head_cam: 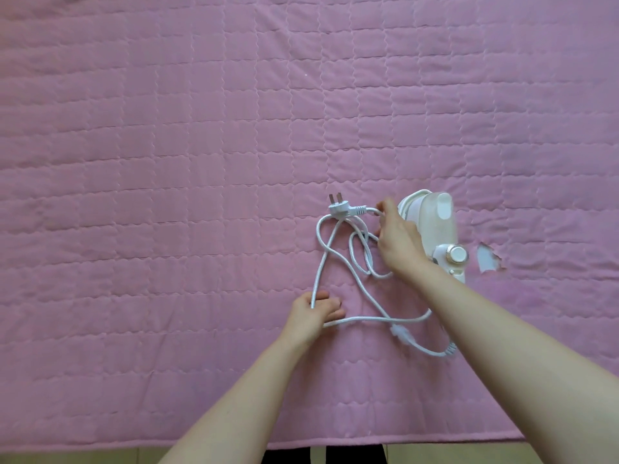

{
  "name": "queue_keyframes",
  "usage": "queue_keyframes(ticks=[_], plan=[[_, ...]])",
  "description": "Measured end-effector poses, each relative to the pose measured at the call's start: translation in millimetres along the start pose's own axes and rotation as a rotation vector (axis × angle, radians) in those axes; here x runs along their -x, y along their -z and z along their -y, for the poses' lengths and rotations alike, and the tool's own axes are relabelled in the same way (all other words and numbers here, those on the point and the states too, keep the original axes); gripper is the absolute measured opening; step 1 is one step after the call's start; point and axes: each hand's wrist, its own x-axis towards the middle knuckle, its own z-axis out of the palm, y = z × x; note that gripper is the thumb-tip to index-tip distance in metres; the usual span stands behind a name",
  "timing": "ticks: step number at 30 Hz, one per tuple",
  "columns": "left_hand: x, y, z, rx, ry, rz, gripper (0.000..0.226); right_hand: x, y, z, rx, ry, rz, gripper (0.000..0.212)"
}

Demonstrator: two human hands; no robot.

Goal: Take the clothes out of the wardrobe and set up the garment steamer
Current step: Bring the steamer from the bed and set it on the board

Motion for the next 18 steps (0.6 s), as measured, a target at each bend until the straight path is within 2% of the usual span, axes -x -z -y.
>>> queue_keyframes(ticks=[2, 5, 6, 10, 14, 18], plan=[[-3.6, -6.1, -1.8, 0.114, 0.015, -0.022, 0.040, 5.9, -6.0, -2.1, 0.039, 0.009, 0.034, 0.028], [-5.7, -9.8, -8.2, 0.193, -0.016, -0.012, 0.012, 26.7, -23.5, -6.7, -0.077, -0.011, 0.100, 0.023], [-6.0, -10.7, -10.8, 0.203, -0.018, -0.016, 0.009, 35.4, -29.5, -8.6, -0.149, -0.032, 0.106, 0.020], [-12.1, -11.0, -15.6, 0.178, -0.016, -0.051, 0.023, 66.5, -43.3, -9.1, -0.325, -0.083, 0.113, 0.012], [-14.5, -4.7, -14.1, 0.035, -0.039, -0.115, 0.011, 80.1, -50.6, -12.8, -0.366, -0.111, 0.112, 0.018], [-10.1, 0.8, -8.5, -0.238, -0.083, -0.165, 0.028, 76.7, -50.5, -19.2, -0.446, -0.140, 0.088, 0.018]])
